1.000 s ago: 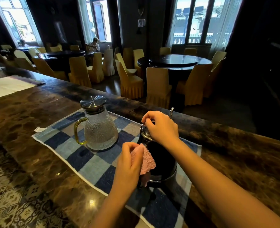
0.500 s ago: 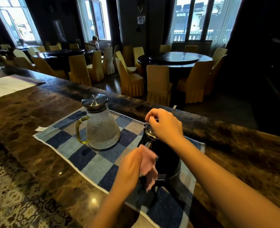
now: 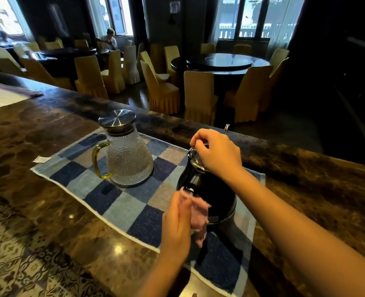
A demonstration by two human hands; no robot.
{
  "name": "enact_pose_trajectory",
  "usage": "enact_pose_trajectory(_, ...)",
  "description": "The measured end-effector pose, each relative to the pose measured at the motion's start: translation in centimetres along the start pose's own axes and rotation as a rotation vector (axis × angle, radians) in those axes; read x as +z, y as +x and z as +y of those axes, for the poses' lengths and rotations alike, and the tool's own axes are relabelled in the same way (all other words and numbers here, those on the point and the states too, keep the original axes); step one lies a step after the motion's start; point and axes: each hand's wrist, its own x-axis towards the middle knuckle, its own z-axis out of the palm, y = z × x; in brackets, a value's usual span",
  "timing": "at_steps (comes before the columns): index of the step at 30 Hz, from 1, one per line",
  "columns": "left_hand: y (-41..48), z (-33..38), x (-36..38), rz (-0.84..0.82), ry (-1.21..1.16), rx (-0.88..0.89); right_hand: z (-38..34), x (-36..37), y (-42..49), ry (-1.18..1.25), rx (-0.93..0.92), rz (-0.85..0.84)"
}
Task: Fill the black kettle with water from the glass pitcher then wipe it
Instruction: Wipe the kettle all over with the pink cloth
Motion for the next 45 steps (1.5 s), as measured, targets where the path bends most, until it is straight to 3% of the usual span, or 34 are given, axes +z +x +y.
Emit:
enact_pose_trajectory(4, -1.8, -2.8, -0.2, 0.072, 0.149, 0.078, -0.1, -0.1, -0.1, 0.011, -0.003, 0.003)
enact_pose_trajectory(7, -0.9, -2.5, -0.4, 0.063, 0.111, 0.072, -0.1, -0.1, -0.1, 0.01, -0.005, 0.001)
enact_pose_trajectory(10, 1.1, -0.1, -0.5, -0.084, -0.103, -0.099, -0.2, -0.1, -0.1, 0.004, -0.006, -0.004)
enact_pose_trajectory(13, 4.5, 2.7, -1.4, -0.222, 0.028, -0.357, -0.2, -0.3, -0.1, -0.001, -0.005, -0.005)
enact_pose_trajectory(16, 6.7, 4.0, -2.3, -0.419, -0.08, -0.641, -0.1, -0.2, -0.1, -0.007, -0.012, -0.004)
enact_pose_trajectory(21, 7.2, 4.4, -2.2, -0.446, -0.203, -0.784, -0.1, -0.1, -0.1, 0.005, -0.015, 0.013)
enact_pose_trajectory(25, 5.6, 3.4, -1.7, -0.368, -0.301, -0.679, 0.0, -0.2, -0.2, 0.021, -0.004, 0.021)
enact_pose_trajectory(30, 2.7, 1.9, 0.0, -0.057, -0.139, -0.269, 0.1, 0.0, -0.1, 0.052, -0.01, 0.022)
enact_pose_trajectory(32, 1.4, 0.7, 0.2, -0.011, -0.087, -0.131, 0.2, 0.0, 0.0, 0.054, -0.003, 0.021)
enact_pose_trajectory(35, -0.5, -1.1, -0.1, 0.031, -0.023, -0.124, 0.3, 0.0, 0.0, 0.057, -0.006, 0.018)
enact_pose_trajectory(37, -1.3, -1.9, -0.8, 0.027, 0.142, -0.076, 0.2, -0.1, -0.1, 0.062, -0.011, 0.018)
enact_pose_trajectory(41, -2.9, -2.5, -2.7, -0.178, 0.362, -0.06, 0.2, -0.2, -0.1, 0.052, -0.014, 0.013)
enact_pose_trajectory(43, -3.4, -1.5, -2.4, -0.156, 0.326, -0.061, 0.3, -0.2, -0.1, 0.045, -0.008, 0.01)
enact_pose_trajectory(45, -3.2, 0.1, -1.1, -0.115, 0.18, -0.172, 0.2, -0.1, -0.1, 0.041, -0.007, 0.01)
